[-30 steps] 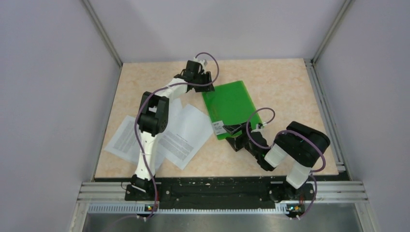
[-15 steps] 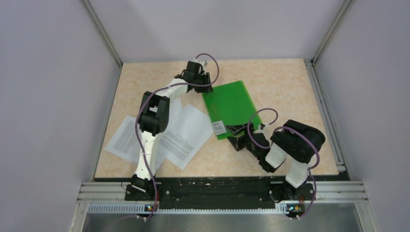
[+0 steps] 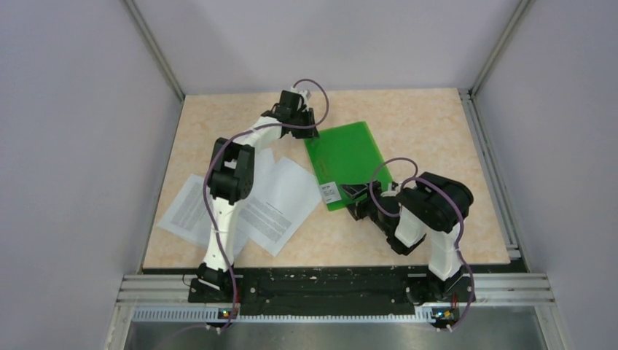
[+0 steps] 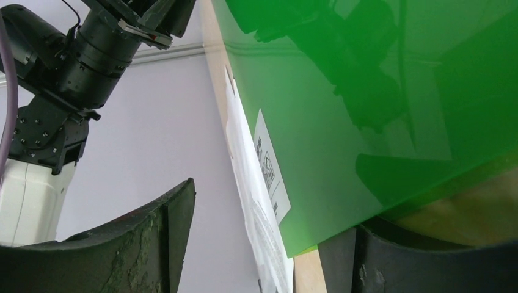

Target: Put the files into the folder

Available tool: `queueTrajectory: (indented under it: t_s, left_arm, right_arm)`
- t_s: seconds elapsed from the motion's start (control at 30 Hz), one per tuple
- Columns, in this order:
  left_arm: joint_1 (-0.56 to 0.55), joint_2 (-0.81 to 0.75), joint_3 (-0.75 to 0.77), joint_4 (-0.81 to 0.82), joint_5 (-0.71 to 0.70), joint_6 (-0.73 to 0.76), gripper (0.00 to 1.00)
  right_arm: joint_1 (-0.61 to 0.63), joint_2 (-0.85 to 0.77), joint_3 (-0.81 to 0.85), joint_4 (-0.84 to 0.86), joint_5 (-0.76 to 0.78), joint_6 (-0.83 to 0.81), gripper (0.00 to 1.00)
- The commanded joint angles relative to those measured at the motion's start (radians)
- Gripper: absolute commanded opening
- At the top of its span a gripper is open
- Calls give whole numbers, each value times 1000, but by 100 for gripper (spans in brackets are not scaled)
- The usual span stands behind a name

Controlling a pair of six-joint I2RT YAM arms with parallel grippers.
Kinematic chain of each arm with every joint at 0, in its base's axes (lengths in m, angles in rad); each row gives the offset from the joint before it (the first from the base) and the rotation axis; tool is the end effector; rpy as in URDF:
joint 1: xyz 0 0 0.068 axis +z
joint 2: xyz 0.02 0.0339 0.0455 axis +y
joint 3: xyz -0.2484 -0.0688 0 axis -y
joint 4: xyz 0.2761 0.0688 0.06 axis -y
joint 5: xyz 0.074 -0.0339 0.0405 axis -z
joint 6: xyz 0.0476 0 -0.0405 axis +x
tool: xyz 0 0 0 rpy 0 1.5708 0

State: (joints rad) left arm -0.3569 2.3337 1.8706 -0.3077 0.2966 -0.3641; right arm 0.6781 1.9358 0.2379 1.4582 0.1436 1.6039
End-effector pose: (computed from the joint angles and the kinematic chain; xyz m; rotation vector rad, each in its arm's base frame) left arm 0.5116 -0.2056 0.1401 0.1431 2.4038 -0.6944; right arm 0.1996 0.1520 0.0353 1.0311 1.8038 1.4182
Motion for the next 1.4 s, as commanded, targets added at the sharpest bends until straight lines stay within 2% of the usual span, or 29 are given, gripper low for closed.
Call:
queueTrajectory:
  t_s: [0.0, 0.1, 0.27, 0.4, 0.5, 0.57, 0.63, 0.7, 0.77, 1.07, 1.27, 1.37]
  left_arm:
    - [15, 28, 52, -15, 17, 13, 32]
    - [23, 27, 77, -38, 28, 9, 31]
    - [42, -23, 126, -89, 38, -26, 31]
    - [54, -91, 156, -129, 32, -66, 38]
    - [55, -151, 177, -175, 5, -89, 44]
    - [55, -202, 177, -205, -33, -126, 54]
    - [56, -252, 176, -240, -68, -180, 59]
    - [56, -300, 175, -290, -99, -242, 67]
    - [54, -346, 170, -342, -116, -289, 73]
    - [30, -630, -56, -357, -182, -348, 82]
    - [30, -772, -203, -357, -181, -343, 85]
    - [30, -815, -288, -351, -178, -368, 86]
  right_arm:
    - [-11, 32, 22, 83, -4, -74, 66]
    - [-11, 26, 24, 82, -4, -116, 57]
    - [-10, -44, 33, 4, -12, -208, 20]
    - [-10, -155, 50, -136, -10, -330, 1]
    - [8, -280, 81, -322, 18, -452, 0]
    - [36, -388, 118, -497, 74, -556, 0]
    - [83, -490, 175, -684, 159, -686, 0]
    - [157, -568, 236, -856, 274, -833, 0]
    - [212, -611, 291, -955, 361, -964, 0]
    - [417, -551, 481, -1141, 615, -1436, 0]
    - [550, -437, 595, -1216, 765, -1635, 0]
    - [588, -385, 635, -1231, 803, -1680, 0]
